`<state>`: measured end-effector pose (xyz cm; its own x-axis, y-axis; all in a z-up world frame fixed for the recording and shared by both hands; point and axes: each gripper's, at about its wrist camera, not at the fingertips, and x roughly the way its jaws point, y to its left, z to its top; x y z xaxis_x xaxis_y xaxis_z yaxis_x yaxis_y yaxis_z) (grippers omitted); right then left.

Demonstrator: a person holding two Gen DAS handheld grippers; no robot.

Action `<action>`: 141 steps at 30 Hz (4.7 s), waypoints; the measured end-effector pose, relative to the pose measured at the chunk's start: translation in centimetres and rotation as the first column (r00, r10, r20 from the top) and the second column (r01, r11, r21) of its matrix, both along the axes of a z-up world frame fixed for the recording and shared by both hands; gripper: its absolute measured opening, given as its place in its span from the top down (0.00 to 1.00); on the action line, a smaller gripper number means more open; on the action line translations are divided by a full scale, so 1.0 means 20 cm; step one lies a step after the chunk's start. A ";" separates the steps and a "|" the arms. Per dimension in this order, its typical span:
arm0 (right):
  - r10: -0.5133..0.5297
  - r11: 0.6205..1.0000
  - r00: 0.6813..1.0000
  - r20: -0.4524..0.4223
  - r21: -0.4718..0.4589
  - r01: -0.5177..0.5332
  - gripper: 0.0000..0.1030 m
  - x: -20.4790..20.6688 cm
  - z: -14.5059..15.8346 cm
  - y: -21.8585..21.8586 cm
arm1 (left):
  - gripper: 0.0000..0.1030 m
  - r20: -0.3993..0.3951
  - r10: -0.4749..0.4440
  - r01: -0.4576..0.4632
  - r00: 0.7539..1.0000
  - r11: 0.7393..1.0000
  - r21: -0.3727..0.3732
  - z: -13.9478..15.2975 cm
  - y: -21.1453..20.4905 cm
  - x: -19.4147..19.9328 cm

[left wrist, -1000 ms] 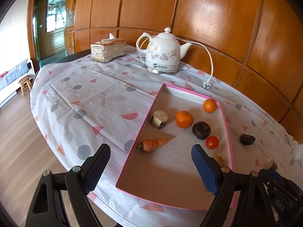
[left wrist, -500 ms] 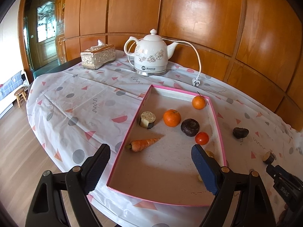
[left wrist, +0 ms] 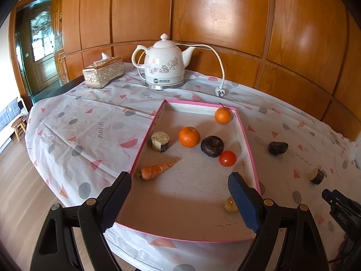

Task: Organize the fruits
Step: 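Move the left tool over the table toward the dark brown lumpy root, then close the left tool's fingers on the dark brown root, then carry the dark root with the left tool into the tray and release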

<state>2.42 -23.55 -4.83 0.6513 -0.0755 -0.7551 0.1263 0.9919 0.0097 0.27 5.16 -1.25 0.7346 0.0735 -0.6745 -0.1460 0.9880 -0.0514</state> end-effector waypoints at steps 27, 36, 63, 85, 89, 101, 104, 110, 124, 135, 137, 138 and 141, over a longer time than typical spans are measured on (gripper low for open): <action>-0.240 0.970 0.970 -0.043 -0.042 0.238 0.62 -0.15 -0.10 -0.42 | 0.15 -0.038 -0.206 0.207 0.978 0.978 0.011 0.02 -0.22 0.06; -0.340 0.940 0.940 -0.038 -0.059 0.337 0.62 -0.19 -0.13 -0.55 | 0.17 -0.076 -0.345 0.343 0.936 0.939 -0.030 0.05 -0.40 0.15; -0.498 0.867 0.867 -0.019 -0.041 0.497 0.61 -0.23 -0.20 -0.76 | 0.29 -0.244 -0.450 0.468 0.859 0.883 0.020 -0.15 -0.90 0.70; -0.491 0.871 0.871 -0.019 -0.023 0.491 0.49 -0.22 -0.21 -0.76 | 0.58 -0.245 -0.470 0.489 0.848 0.872 0.021 -0.31 -1.00 0.89; -0.491 0.871 0.871 -0.015 -0.027 0.490 0.47 -0.22 -0.21 -0.76 | 0.57 -0.197 -0.478 0.481 0.856 0.876 -0.038 -0.23 -0.95 0.77; -0.492 0.870 0.870 -0.021 -0.026 0.492 0.46 -0.21 -0.21 -0.76 | 0.57 -0.058 -0.380 0.374 0.923 0.923 -0.088 0.02 -0.62 0.43; -0.491 0.871 0.871 -0.020 -0.033 0.490 0.45 -0.21 -0.21 -0.76 | 0.57 -0.043 -0.306 0.302 0.951 0.950 -0.079 0.04 -0.48 0.38; -0.495 0.869 0.869 -0.025 -0.040 0.494 0.44 -0.20 -0.21 -0.75 | 0.57 -0.066 -0.158 0.152 0.985 0.984 -0.091 0.01 -0.20 0.31; -0.486 0.873 0.872 -0.048 -0.077 0.482 0.44 -0.18 -0.20 -0.74 | 0.57 -0.136 -0.017 0.003 0.991 0.995 -0.101 -0.15 0.04 0.24; -0.480 0.875 0.876 -0.046 -0.091 0.475 0.44 -0.17 -0.21 -0.74 | 0.56 -0.112 0.010 -0.021 0.994 0.996 -0.091 -0.12 0.06 0.21; -0.481 0.875 0.875 -0.046 -0.091 0.476 0.44 -0.17 -0.21 -0.74 | 0.52 -0.105 0.012 -0.022 0.994 0.995 -0.097 -0.11 0.07 0.20; -0.481 0.875 0.875 -0.046 -0.091 0.476 0.44 -0.17 -0.21 -0.74 | 0.47 -0.097 0.016 -0.025 0.995 0.996 -0.091 -0.10 0.07 0.20; -0.482 0.875 0.875 -0.046 -0.090 0.476 0.44 -0.17 -0.21 -0.74 | 0.40 -0.057 0.036 -0.040 0.998 0.996 -0.075 -0.05 0.08 0.16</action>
